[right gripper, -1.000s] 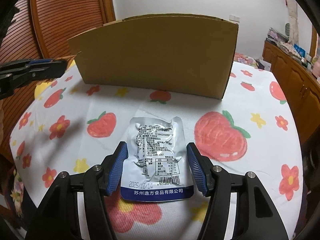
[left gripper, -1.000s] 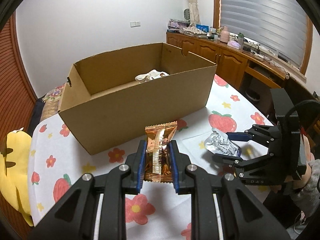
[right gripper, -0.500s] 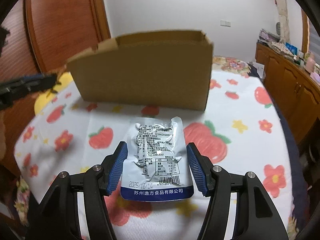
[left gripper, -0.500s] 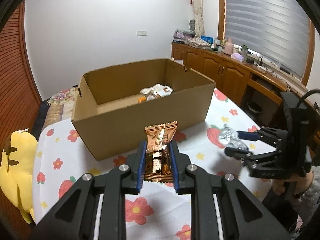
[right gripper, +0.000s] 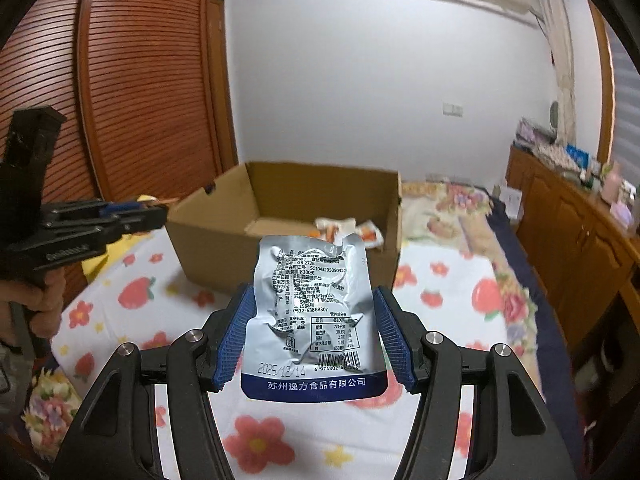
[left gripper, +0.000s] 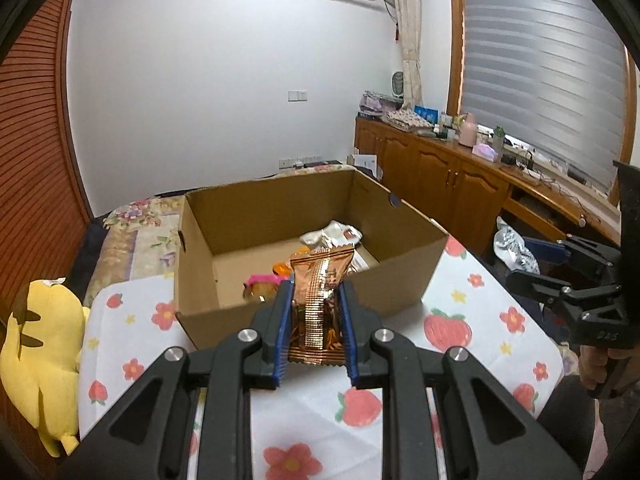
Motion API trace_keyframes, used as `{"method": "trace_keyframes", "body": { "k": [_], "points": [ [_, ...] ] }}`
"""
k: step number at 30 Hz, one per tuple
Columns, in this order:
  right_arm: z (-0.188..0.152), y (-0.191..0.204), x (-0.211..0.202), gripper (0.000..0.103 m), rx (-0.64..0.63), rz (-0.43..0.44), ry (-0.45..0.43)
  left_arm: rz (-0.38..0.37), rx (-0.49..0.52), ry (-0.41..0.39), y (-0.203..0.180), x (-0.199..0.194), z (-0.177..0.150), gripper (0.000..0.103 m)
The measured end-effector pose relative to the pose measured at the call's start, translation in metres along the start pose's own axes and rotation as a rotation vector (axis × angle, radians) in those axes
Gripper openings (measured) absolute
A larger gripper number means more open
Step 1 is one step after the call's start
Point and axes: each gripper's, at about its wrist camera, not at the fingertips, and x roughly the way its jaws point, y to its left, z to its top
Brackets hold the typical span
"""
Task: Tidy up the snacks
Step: 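Lift the copper pouch and blue-banded white pouch with both tools over the box, then open both tools to drop the copper pouch and white pouch into the box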
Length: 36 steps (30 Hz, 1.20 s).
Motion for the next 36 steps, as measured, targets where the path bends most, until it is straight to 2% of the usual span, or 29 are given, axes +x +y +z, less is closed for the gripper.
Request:
{"method": "trace_keyframes", "body": {
  "k": [7, 19, 28, 36],
  "points": [
    [0.034, 0.005, 0.014, 0.062, -0.044, 0.021, -0.038, 0.013, -0.020, -0.009, 0.022, 0.025, 0.017, 0.020],
    [0.076, -0.003, 0.082, 0.062, -0.088, 0.046, -0.033, 0.005, -0.082, 0.008, 0.067, 0.091, 0.046, 0.020],
    [0.082, -0.013, 0.139, 0.062, -0.096, 0.070, 0.010, 0.027, -0.089, 0.076, 0.077, 0.134, 0.044, 0.020],
    [0.074, -0.022, 0.169, 0.062, -0.066, 0.075, 0.069, 0.031, -0.087, 0.118, 0.072, 0.149, 0.036, 0.021]
  ]
}}
